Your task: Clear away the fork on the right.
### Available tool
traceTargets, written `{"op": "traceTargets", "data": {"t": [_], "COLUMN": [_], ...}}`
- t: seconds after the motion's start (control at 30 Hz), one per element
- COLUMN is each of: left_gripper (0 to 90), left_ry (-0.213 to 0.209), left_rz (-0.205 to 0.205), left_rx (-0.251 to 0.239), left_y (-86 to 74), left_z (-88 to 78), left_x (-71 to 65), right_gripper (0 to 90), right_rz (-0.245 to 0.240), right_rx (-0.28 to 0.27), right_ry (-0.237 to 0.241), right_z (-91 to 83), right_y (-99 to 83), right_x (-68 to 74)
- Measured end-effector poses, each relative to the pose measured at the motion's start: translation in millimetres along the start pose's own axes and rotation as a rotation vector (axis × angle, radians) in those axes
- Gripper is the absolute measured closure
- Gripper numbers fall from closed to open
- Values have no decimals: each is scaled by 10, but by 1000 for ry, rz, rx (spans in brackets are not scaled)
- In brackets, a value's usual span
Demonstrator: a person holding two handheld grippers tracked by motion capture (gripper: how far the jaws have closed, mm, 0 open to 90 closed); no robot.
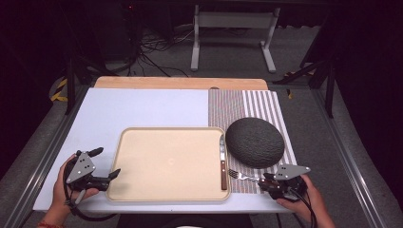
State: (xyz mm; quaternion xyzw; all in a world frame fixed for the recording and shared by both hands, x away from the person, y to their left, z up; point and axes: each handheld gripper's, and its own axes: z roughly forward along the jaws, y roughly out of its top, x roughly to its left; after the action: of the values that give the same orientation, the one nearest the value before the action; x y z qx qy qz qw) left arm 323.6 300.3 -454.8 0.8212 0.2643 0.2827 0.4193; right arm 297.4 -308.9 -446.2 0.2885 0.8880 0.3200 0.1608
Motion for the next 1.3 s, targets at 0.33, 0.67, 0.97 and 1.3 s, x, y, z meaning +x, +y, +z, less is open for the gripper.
{"op": "traceTargets", "data": {"t": [0.33,0.67,0.97,1.3], "left_gripper": [80,79,78,77], "left_ry": [-9,-11,-4,-7], "left_rz": [-14,6,8,-4], "left_rx": [3,13,2,-7], "left_y": [-7,25,20,25], "left_z": [19,43,14,9], "left_x": [-7,-47,-29,-33], "right_gripper": [726,786,787,787], "right_rz": [-25,-60,-76,-76], "right_rx": [-3,-38,-58,-149], "right_ry": [90,70,34,19], "right_z": [69,70,82,55], "right_y": [62,29,71,252], "right_x": [-89,-29,45,195]}}
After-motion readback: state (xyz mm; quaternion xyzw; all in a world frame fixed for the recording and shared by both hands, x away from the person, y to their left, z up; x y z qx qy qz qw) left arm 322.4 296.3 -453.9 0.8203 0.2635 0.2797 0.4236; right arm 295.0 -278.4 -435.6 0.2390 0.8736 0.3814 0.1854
